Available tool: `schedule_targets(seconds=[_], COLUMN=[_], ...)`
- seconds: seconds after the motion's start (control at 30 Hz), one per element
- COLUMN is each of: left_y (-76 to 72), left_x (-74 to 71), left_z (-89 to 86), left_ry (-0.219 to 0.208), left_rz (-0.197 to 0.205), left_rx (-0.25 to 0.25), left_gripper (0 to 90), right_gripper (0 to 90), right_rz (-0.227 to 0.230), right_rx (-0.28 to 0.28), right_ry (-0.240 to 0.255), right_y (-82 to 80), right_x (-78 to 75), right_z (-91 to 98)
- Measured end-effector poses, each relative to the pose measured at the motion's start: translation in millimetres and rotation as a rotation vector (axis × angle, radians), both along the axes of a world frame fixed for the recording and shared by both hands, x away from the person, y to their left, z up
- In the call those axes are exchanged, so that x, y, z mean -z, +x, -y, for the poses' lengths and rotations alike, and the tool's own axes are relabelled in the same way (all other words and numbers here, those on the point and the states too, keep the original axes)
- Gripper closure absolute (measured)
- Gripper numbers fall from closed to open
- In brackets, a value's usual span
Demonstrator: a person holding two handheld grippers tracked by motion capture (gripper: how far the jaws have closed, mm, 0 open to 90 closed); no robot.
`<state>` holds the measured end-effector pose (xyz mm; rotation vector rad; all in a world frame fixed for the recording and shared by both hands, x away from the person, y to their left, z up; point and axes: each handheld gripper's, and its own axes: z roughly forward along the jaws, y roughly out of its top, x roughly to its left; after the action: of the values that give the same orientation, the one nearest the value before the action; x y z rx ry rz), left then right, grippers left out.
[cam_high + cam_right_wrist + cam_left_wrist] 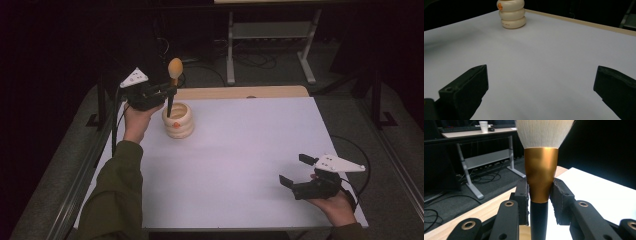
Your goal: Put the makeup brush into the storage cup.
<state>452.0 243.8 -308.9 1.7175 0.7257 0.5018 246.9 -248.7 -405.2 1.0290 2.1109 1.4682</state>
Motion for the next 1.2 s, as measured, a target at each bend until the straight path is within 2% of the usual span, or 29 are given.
schedule_targets(seconds=[0.33, 0.5, 0.57, 1.2], left_y=[13.0, 16.3, 17.1, 18.9], left_x=[12.5, 18.0, 20.1, 45.2], left_z=[-3.2, -1.7, -1.1, -3.2], left_ry=[-0.029, -0.025, -0.01, -0.013], left_rz=[-0.009, -0.015, -0.019, -0.066], left_rx=[-0.016, -0.018, -0.02, -0.035], left_gripper=[68.5, 68.5, 68.5, 68.5], right_gripper=[0.0, 0.0, 0.0, 0.0], right_rz=[-0.001, -0.004, -0.005, -0.003], right_rx=[-0.001, -0.001, -0.001, -0.004], right_ry=[-0.001, -0.001, -0.001, -0.007], right_y=[0.5, 0.1, 0.0, 0.2], right_x=[1.0, 1.2, 1.2, 1.7], right_z=[0.7, 0.5, 0.9, 1.1])
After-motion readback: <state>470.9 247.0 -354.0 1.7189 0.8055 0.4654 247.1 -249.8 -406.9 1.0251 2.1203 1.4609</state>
